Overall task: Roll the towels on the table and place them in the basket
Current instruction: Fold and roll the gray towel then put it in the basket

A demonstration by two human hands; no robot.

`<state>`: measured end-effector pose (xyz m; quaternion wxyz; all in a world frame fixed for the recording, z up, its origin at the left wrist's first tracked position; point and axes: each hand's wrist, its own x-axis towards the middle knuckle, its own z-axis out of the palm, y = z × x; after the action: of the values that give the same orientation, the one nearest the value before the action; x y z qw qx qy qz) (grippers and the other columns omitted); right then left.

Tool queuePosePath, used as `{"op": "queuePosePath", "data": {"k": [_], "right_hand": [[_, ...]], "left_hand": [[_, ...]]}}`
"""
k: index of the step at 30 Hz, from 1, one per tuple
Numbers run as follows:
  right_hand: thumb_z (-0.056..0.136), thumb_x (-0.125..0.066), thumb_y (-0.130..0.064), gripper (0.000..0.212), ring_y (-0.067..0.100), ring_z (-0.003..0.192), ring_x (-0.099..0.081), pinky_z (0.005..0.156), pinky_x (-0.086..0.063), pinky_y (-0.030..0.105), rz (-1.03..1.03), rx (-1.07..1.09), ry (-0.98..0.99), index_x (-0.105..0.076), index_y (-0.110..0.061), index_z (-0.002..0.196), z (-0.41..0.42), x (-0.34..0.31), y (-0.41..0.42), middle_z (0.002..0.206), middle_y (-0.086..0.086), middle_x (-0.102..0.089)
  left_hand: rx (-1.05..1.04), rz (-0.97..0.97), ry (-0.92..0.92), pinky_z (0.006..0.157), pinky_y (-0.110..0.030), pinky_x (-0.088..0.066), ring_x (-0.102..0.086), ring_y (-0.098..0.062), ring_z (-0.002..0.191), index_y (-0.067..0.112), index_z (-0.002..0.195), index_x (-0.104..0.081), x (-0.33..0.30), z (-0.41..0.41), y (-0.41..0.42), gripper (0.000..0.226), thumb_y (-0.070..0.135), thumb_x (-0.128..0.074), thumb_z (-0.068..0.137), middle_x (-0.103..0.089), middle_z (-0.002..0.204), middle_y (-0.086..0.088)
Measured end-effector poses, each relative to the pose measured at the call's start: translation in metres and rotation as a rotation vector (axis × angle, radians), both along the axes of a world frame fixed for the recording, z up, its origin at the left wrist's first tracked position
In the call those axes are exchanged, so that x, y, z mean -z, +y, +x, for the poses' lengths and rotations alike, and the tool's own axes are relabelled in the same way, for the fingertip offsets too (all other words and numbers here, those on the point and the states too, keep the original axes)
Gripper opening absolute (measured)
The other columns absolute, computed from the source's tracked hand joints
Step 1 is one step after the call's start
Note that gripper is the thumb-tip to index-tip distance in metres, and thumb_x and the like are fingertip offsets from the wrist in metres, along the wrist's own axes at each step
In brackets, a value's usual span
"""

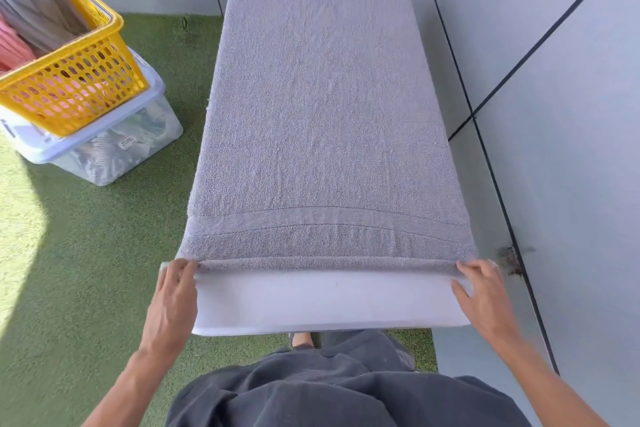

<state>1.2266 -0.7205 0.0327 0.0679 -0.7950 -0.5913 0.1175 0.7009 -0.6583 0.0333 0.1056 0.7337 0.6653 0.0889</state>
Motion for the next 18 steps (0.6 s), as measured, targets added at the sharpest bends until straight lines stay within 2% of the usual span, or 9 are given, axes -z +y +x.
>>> {"op": "queuePosePath", "data": {"k": [3,9,13,16,18], "right_hand": [[0.072,-0.079,0.001,0.041,0.038,0.102,-0.051,0.099,-0.035,0.037,0.014,-0.020,-0.003,-0.066,0.007,0.110,0.001,0.003,0.000,0.104,0.014,-0.057],[0.080,-0.068,0.007,0.019,0.034,0.095,-0.051,0.090,-0.037,0.035,0.050,-0.025,-0.013,-0.067,0.003,0.099,0.004,-0.001,0.018,0.098,0.013,-0.061],[0.083,-0.064,0.010,0.018,0.033,0.092,-0.054,0.086,-0.035,0.031,0.027,-0.067,-0.033,-0.068,0.004,0.099,0.011,-0.005,0.011,0.095,0.013,-0.066],[0.085,-0.062,0.008,0.017,0.036,0.092,-0.060,0.082,-0.039,0.033,-0.075,-0.110,0.019,-0.070,0.003,0.099,0.024,-0.011,0.018,0.094,0.014,-0.068],[0.087,-0.063,0.003,0.015,0.032,0.088,-0.062,0.077,-0.040,0.033,-0.149,-0.109,0.102,-0.071,-0.002,0.098,0.028,-0.019,0.032,0.091,0.011,-0.069]], "left_hand": [[0.011,-0.022,0.000,0.078,-0.045,-0.057,-0.050,-0.036,0.106,-0.002,0.122,-0.052,0.006,0.000,0.003,0.049,-0.021,-0.055,0.077,-0.049,0.120,-0.019],[0.036,0.000,0.008,0.070,-0.042,-0.057,-0.047,-0.033,0.096,-0.001,0.115,-0.061,-0.001,-0.005,0.020,0.040,-0.016,-0.063,0.078,-0.047,0.115,-0.019],[0.070,0.002,0.003,0.078,-0.044,-0.054,-0.049,-0.027,0.092,-0.001,0.110,-0.063,0.000,-0.011,0.017,0.029,-0.011,-0.063,0.082,-0.060,0.105,-0.014],[0.116,-0.112,-0.037,0.085,-0.041,-0.052,-0.056,-0.025,0.097,0.004,0.110,-0.064,-0.006,-0.021,0.023,0.023,-0.003,-0.058,0.089,-0.065,0.105,-0.009],[0.093,-0.228,-0.096,0.087,-0.040,-0.052,-0.060,-0.024,0.099,0.007,0.113,-0.063,-0.011,-0.026,0.038,0.023,0.003,-0.057,0.092,-0.066,0.108,-0.009]]}}
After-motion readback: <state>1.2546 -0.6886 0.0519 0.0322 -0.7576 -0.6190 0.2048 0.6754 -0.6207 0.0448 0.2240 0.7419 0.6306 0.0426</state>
